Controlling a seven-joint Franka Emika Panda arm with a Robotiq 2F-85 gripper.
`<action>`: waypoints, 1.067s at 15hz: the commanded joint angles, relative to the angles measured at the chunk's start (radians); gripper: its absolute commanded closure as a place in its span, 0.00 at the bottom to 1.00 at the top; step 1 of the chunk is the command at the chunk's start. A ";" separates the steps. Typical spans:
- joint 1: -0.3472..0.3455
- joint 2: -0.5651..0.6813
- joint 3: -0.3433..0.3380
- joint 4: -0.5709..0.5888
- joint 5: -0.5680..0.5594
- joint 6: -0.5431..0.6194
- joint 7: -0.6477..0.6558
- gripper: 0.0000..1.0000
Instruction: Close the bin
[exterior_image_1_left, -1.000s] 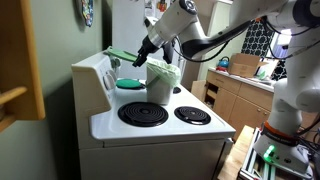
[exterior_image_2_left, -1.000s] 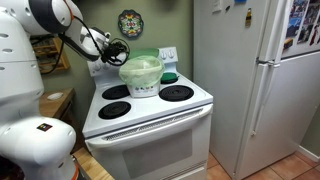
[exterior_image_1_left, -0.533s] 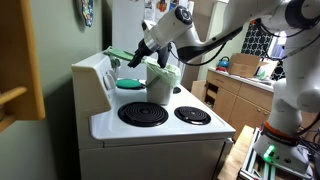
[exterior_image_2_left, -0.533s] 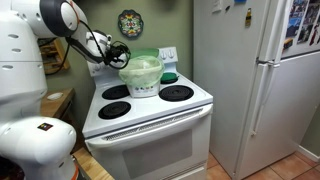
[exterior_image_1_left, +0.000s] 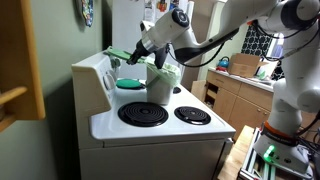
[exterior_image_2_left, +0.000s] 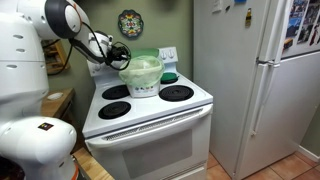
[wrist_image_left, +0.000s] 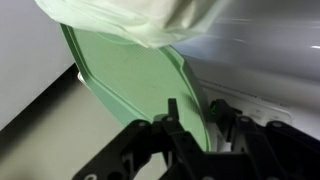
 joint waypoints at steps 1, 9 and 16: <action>0.017 0.009 -0.015 0.011 -0.035 -0.015 0.043 0.63; 0.018 0.002 -0.014 0.014 -0.033 -0.024 0.058 0.93; 0.026 -0.007 -0.016 0.014 -0.043 -0.076 0.128 0.95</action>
